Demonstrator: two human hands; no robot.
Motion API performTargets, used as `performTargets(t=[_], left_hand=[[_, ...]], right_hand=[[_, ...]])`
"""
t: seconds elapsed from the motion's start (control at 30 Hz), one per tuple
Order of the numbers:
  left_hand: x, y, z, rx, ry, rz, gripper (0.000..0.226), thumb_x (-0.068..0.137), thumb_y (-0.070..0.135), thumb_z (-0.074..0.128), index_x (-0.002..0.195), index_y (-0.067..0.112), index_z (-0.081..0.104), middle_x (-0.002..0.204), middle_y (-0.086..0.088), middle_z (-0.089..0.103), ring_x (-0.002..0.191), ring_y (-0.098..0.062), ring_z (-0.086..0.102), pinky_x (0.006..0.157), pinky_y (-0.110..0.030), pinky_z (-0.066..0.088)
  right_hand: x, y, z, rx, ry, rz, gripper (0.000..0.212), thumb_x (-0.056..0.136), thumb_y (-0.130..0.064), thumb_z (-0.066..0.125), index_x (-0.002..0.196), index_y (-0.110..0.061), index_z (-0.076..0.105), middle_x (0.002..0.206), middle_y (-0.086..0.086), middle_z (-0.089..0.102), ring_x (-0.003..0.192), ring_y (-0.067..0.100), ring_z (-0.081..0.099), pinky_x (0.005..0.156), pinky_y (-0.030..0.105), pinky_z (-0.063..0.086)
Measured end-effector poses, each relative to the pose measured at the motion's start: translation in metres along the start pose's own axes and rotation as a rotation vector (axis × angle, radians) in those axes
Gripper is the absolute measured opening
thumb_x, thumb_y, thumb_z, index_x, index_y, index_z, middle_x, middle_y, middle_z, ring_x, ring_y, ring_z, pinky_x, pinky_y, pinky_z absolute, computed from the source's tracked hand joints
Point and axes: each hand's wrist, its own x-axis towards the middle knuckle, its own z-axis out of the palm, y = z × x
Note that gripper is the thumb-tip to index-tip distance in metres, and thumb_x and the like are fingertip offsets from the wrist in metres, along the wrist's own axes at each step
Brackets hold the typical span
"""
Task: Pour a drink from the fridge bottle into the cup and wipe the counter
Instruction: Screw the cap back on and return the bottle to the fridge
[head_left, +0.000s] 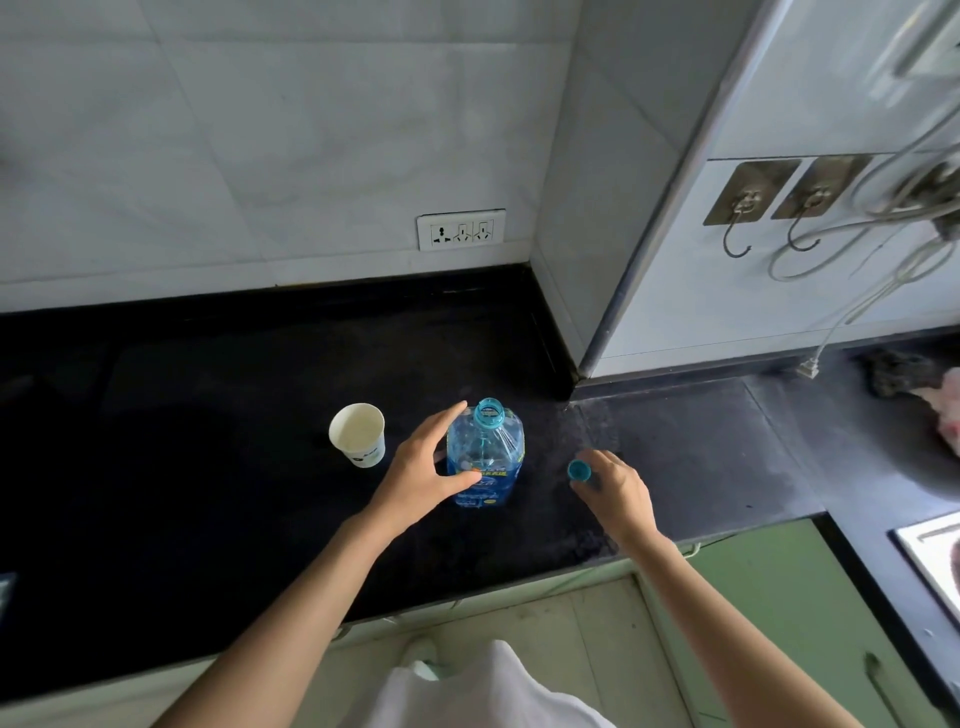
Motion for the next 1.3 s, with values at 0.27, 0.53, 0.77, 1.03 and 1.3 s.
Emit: performTargets(t=[0.27, 0.53, 0.77, 1.03, 1.3], left_hand=[[0.000, -0.004, 0.001, -0.012, -0.001, 0.003, 0.084, 0.075, 0.010, 0.079, 0.143, 0.034, 0.036, 0.142, 0.015, 0.041, 0.132, -0.003, 0.041, 0.105, -0.036, 0.044], [0.001, -0.003, -0.001, -0.002, -0.014, -0.006, 0.083, 0.075, 0.018, 0.078, 0.137, 0.052, 0.033, 0.139, 0.025, 0.039, 0.131, -0.001, 0.041, 0.104, -0.038, 0.045], [-0.001, -0.002, -0.002, -0.009, -0.023, 0.002, 0.081, 0.073, 0.028, 0.075, 0.139, 0.049, 0.032, 0.141, 0.020, 0.040, 0.130, -0.002, 0.043, 0.105, -0.039, 0.044], [-0.001, -0.003, -0.002, 0.005, -0.028, 0.010, 0.082, 0.076, 0.022, 0.077, 0.141, 0.044, 0.032, 0.141, 0.019, 0.040, 0.129, -0.003, 0.043, 0.104, -0.036, 0.045], [0.001, -0.003, -0.002, 0.028, -0.024, 0.007, 0.083, 0.076, 0.022, 0.077, 0.143, 0.042, 0.032, 0.140, 0.019, 0.040, 0.130, -0.001, 0.042, 0.105, -0.035, 0.044]], right_hand=[[0.017, -0.077, -0.070, 0.460, -0.030, -0.125, 0.040, 0.076, -0.004, 0.077, 0.112, -0.017, 0.066, 0.091, -0.008, 0.070, 0.082, -0.001, 0.068, 0.078, 0.013, 0.053], [0.023, -0.119, -0.090, 0.346, -0.108, -0.362, 0.035, 0.074, -0.004, 0.079, 0.107, -0.012, 0.069, 0.092, -0.005, 0.068, 0.080, 0.007, 0.066, 0.075, 0.013, 0.054], [0.030, -0.133, -0.087, 0.202, -0.164, -0.461, 0.037, 0.077, -0.006, 0.076, 0.113, -0.015, 0.068, 0.098, -0.004, 0.064, 0.083, 0.008, 0.063, 0.075, 0.016, 0.054], [0.030, -0.148, -0.094, 0.240, -0.217, -0.456, 0.033, 0.077, -0.012, 0.079, 0.109, -0.016, 0.069, 0.097, -0.007, 0.065, 0.086, -0.001, 0.061, 0.080, 0.010, 0.050], [0.037, -0.159, -0.090, 0.057, -0.196, -0.616, 0.033, 0.082, -0.022, 0.074, 0.114, -0.017, 0.070, 0.105, -0.003, 0.062, 0.085, 0.007, 0.057, 0.078, 0.030, 0.055]])
